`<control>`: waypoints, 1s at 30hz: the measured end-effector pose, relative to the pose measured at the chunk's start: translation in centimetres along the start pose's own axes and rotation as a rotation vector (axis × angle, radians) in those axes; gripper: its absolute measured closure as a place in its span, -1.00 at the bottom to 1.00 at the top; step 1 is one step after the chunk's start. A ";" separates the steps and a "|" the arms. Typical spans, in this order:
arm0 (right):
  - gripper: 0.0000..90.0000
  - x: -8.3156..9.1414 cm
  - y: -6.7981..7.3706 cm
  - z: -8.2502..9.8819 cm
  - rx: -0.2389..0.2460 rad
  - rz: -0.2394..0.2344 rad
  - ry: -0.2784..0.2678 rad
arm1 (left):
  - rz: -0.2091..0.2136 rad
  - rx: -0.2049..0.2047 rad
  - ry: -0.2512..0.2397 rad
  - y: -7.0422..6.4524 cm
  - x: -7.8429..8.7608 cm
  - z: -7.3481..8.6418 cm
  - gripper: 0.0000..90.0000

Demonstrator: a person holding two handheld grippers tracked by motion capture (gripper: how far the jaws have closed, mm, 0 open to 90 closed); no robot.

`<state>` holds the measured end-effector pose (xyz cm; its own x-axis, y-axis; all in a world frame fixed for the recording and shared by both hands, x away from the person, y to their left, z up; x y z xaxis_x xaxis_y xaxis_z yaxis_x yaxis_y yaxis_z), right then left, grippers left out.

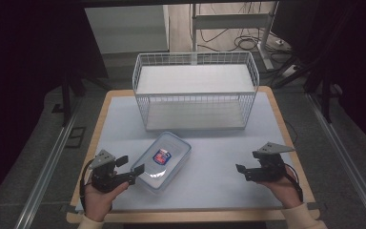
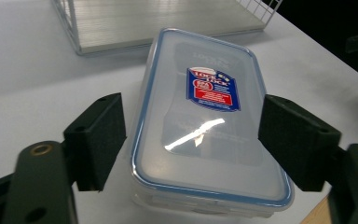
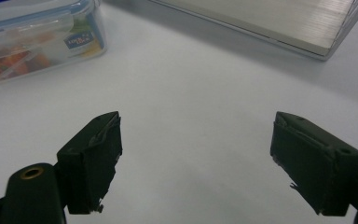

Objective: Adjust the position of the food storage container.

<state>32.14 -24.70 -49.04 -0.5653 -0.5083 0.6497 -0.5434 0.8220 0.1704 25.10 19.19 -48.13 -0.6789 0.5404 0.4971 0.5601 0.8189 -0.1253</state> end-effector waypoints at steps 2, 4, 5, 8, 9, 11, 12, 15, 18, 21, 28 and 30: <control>-0.62 -0.2 -0.2 0.1 0.001 0.007 0.004 | 0.009 0.002 0.001 -0.1 -0.1 0.0 -0.36; -0.62 -0.3 -0.3 0.3 -0.003 0.011 0.009 | 0.012 -0.001 0.009 -0.3 -0.2 -0.1 -0.35; -0.62 -0.3 -0.3 0.3 -0.002 0.013 0.008 | 0.014 -0.003 0.011 -0.5 -0.2 -0.1 -0.35; -0.62 -0.2 -0.2 0.3 -0.005 0.009 0.001 | 0.026 -0.025 0.014 -1.7 -0.5 -0.2 -0.31; -0.62 -0.1 -0.2 0.2 -0.015 -0.004 0.000 | 0.026 -0.025 0.014 -1.7 -0.5 -0.2 -0.27; -0.61 -0.1 -0.1 0.2 -0.033 -0.028 -0.003 | 0.030 -0.043 -0.007 -2.8 -0.9 -0.3 -0.16; -0.61 -0.1 -0.1 0.2 -0.033 -0.028 -0.003 | 0.030 -0.043 -0.007 -2.8 -0.9 -0.3 -0.08; -0.61 -0.3 0.0 0.3 -0.029 -0.028 0.004 | 0.082 -0.073 0.001 -4.0 -1.5 -0.1 0.25; -0.61 -0.5 -0.1 0.4 -0.028 -0.022 0.011 | 0.121 -0.088 0.021 -4.8 -2.0 0.1 0.58; -0.61 -0.7 0.0 0.6 -0.025 -0.019 0.019 | 0.161 -0.113 0.052 -6.0 -2.7 0.4 0.81; -0.61 -1.1 0.1 0.9 -0.012 -0.019 0.035 | 0.203 -0.178 0.131 -8.6 -4.7 1.6 0.97; -0.61 -1.2 0.2 1.0 -0.013 -0.018 0.042 | 0.212 -0.194 0.167 -9.3 -5.6 2.2 0.98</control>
<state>32.11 -24.17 -50.49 -0.5290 -0.5117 0.6770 -0.5449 0.8164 0.1913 22.66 9.00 -51.66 -0.4593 0.6422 0.6136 0.7714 0.6309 -0.0829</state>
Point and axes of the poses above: each handheld gripper's, and its own axes: x roughly backward along the jaws, z roughly out of its underside, y roughly to its left, the point moved 3 cm from there along -x, roughly forward along the jaws, and after that the axes turned 10 degrees about -x, right-handed, at the moved point
